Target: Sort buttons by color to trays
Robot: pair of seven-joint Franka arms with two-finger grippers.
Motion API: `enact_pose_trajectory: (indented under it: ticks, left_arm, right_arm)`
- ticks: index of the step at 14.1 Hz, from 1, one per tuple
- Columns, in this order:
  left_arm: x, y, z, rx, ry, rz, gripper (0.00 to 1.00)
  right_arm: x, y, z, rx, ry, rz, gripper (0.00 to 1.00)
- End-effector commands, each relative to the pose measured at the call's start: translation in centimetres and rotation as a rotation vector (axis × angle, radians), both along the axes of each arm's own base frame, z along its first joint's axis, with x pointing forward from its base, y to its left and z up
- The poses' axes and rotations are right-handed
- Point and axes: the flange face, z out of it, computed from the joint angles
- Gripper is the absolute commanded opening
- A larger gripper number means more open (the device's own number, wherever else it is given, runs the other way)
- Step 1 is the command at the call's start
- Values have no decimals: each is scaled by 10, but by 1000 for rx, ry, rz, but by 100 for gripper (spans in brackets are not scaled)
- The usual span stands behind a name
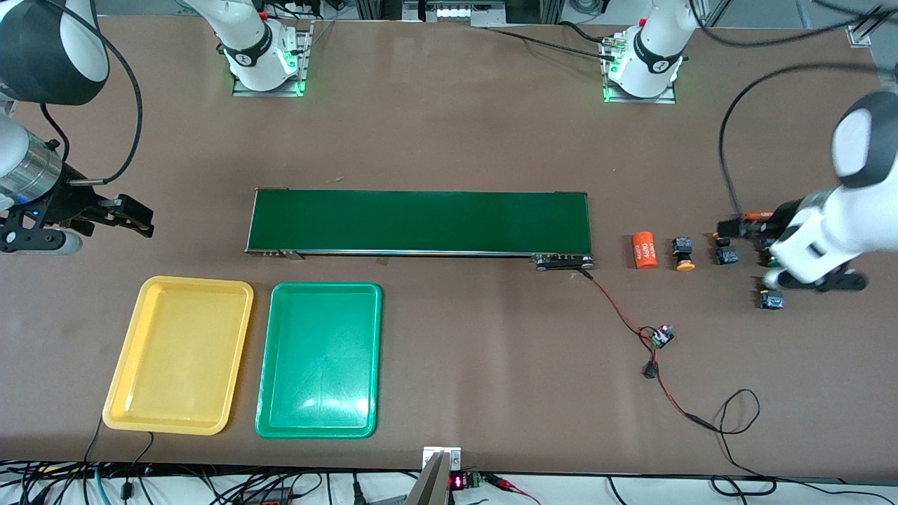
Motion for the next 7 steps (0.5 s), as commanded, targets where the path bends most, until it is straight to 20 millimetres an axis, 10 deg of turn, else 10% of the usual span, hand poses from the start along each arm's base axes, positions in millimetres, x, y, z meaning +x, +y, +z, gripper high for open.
enact_pose_trajectory:
  ticks: [1,7]
  left_arm:
    - [23,-36,-25,-14,-11,-59,100]
    - [33,-31,-55,-10,-25,-59,100]
  right_arm:
    - [1,-3,8,-10,-13,15,100]
    - [1,-3,8,-10,-12,17,100]
